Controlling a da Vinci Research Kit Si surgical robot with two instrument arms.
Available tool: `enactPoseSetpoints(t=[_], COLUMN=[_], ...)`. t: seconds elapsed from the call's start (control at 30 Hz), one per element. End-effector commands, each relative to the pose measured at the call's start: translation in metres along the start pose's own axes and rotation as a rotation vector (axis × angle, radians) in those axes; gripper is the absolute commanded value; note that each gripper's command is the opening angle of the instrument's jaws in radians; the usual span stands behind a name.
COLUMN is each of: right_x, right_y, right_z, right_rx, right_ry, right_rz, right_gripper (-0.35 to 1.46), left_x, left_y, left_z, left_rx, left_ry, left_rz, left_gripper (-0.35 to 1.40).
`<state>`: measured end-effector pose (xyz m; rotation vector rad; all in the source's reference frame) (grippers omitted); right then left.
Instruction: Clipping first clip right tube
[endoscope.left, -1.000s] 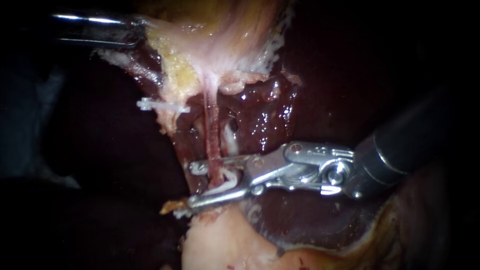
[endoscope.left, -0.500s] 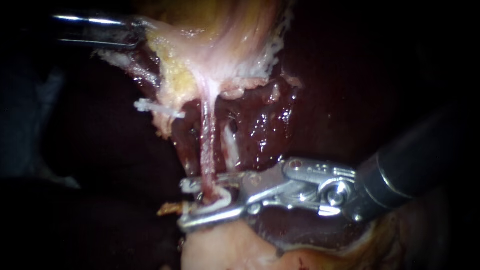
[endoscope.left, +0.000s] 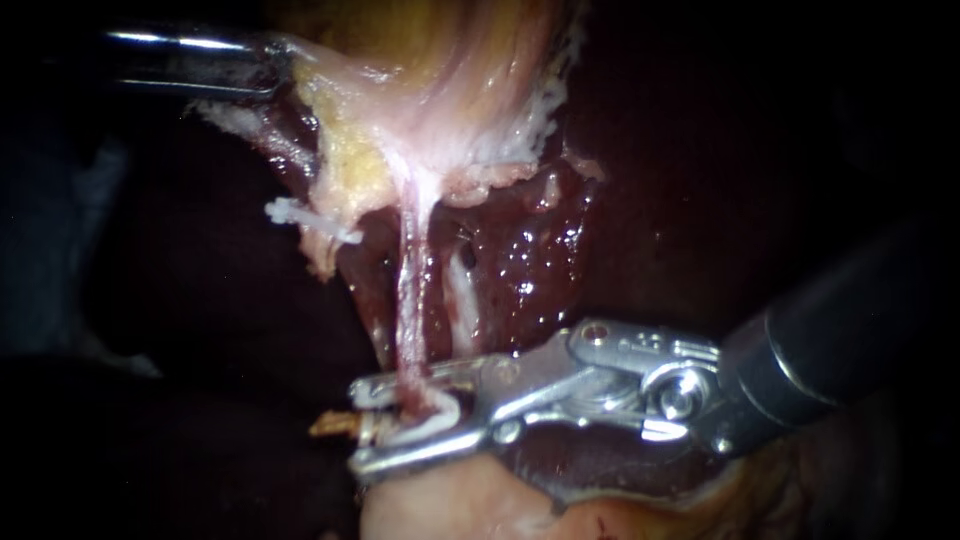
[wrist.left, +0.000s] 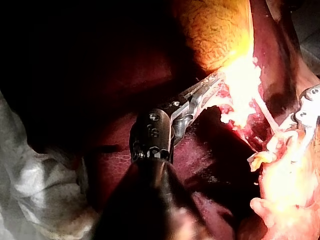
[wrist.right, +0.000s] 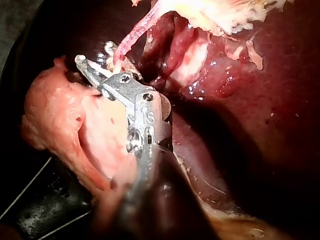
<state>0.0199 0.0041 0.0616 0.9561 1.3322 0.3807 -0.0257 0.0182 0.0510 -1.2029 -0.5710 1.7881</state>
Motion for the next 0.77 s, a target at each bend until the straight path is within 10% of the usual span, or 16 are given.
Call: enactPoseSetpoints(t=[0.03,0.23,0.77], right_x=[-0.0002,-0.0004,-0.0007], right_y=[0.0001,0.0004,0.0005], right_z=[-0.0002,-0.001,-0.0011], right_rx=[-0.001,-0.009,-0.031], right_ry=[-0.001,0.002,-0.025], right_rz=[0.013,0.09,0.124], right_gripper=[0.12,-0.35,-0.35], left_x=[0.0,0.0,0.0], left_y=[0.0,0.0,-0.0001], left_z=[0.0,0.0,0.0001], left_rx=[0.0,0.0,0.0], left_ry=[0.0,0.0,0.0], left_rz=[0.0,0.0,0.0], left_gripper=[-0.35,-0.35,-0.35])
